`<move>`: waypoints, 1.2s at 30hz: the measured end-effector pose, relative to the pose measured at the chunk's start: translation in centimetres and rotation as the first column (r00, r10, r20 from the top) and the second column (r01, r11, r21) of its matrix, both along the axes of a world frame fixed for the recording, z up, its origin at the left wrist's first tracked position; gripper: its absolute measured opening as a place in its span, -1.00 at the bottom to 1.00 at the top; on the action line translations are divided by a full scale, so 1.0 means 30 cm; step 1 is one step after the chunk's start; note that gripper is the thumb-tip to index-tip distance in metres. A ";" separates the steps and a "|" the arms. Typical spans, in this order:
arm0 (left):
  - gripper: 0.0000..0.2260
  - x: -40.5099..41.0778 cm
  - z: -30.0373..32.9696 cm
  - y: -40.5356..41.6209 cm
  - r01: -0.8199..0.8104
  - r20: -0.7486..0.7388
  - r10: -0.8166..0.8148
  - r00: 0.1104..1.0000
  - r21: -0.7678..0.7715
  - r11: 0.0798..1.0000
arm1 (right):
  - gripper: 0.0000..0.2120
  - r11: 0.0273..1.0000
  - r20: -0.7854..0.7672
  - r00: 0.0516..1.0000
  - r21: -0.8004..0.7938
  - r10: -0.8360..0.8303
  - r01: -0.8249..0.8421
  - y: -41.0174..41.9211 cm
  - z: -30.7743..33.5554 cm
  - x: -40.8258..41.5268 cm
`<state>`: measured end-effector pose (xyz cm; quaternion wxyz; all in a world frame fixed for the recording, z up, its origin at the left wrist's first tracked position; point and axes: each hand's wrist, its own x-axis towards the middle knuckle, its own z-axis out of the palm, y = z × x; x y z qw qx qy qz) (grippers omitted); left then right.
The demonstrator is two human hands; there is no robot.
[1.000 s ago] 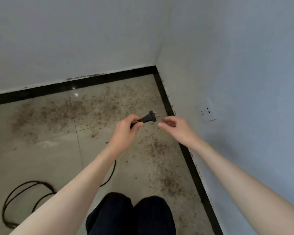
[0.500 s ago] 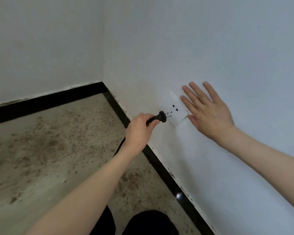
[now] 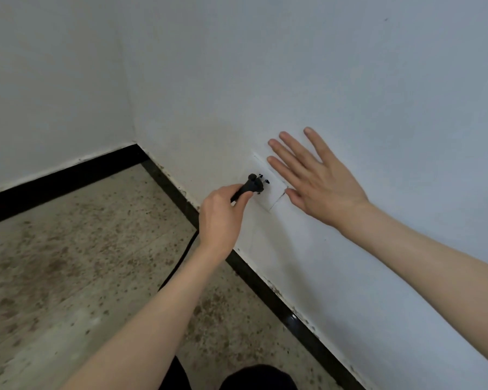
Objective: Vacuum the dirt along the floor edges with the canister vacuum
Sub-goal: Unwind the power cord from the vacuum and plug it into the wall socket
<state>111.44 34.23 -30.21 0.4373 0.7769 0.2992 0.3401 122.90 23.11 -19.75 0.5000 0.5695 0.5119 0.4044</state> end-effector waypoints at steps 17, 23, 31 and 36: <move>-0.85 0.009 0.042 -0.020 -0.020 -0.103 0.056 0.993 0.314 0.949 | -0.37 1.000 0.003 1.000 -0.005 0.004 -0.004 0.002 -0.006 -0.001; -0.78 0.016 0.016 -0.029 -0.009 -0.111 0.036 0.993 0.231 0.973 | -0.37 1.000 -0.023 1.000 -0.022 -0.014 0.014 0.001 -0.006 -0.003; -0.84 0.037 0.031 -0.024 -0.005 -0.051 0.021 0.998 0.295 0.956 | -0.35 1.000 -0.029 1.000 -0.016 -0.001 0.001 0.000 -0.001 -0.001; -0.85 0.063 0.015 -0.035 -0.044 0.044 0.031 0.999 0.313 0.949 | -0.34 1.000 -0.045 0.999 -0.024 -0.005 0.004 -0.005 -0.014 0.004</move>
